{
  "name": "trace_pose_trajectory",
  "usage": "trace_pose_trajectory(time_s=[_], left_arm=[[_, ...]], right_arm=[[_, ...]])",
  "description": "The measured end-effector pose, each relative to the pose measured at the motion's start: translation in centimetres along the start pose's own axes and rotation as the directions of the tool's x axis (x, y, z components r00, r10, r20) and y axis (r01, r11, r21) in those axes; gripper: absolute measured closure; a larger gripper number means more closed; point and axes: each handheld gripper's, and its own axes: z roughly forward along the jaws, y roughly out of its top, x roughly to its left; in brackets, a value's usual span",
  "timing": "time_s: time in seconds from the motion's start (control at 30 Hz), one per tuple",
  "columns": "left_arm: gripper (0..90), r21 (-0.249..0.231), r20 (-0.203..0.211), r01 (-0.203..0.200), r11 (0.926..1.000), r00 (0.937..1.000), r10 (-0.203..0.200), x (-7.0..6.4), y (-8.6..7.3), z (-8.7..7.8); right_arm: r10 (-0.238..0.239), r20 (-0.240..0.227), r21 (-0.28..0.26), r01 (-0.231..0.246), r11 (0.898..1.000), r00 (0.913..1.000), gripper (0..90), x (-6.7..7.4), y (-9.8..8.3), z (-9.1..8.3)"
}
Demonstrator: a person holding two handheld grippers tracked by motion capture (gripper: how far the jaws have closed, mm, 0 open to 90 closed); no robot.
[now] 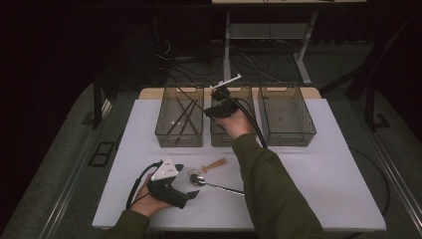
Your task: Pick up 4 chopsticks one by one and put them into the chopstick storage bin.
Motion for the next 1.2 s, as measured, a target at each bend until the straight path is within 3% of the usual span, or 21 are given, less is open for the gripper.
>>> trace_pose_trajectory(time_s=[0.13,0.43,0.57,0.9,0.97,1.03,1.2], left_arm=[[0.0,0.001,-0.003,-0.013,0.9999,0.9999,0.013,0.1,0.0,-0.1],[0.0,-0.010,0.005,-0.001,1.0000,1.0000,0.001,-0.1,0.1,0.0],[0.0,-0.004,0.010,-0.007,1.0000,0.9999,0.007,-0.2,0.1,0.0],[0.0,-0.001,0.013,-0.014,0.9999,0.9998,0.014,-0.1,0.1,0.0],[0.0,-0.003,0.012,-0.017,0.9999,0.9998,0.017,-0.1,0.1,0.0],[0.0,-0.003,0.012,-0.017,0.9999,0.9998,0.017,-0.1,0.1,0.0],[0.0,-0.005,0.012,-0.016,0.9999,0.9998,0.016,-0.1,0.1,0.0]], right_arm=[[0.014,0.020,0.009,-0.014,1.000,0.9997,84.2,0.3,1.2,1.7],[0.049,0.054,0.034,-0.051,0.998,0.9973,84.1,0.9,2.9,5.3],[0.082,0.063,0.035,-0.084,0.996,0.9947,84.1,0.9,3.2,6.3],[0.093,0.063,0.055,-0.097,0.994,0.9937,83.9,1.7,3.0,8.0],[0.094,0.071,0.055,-0.098,0.994,0.9931,80.5,1.7,2.9,8.2],[0.094,0.063,0.044,-0.097,0.994,0.9936,71.6,1.7,3.0,8.1],[0.042,0.037,0.027,-0.043,0.999,0.9984,60.3,2.0,3.1,7.4]])
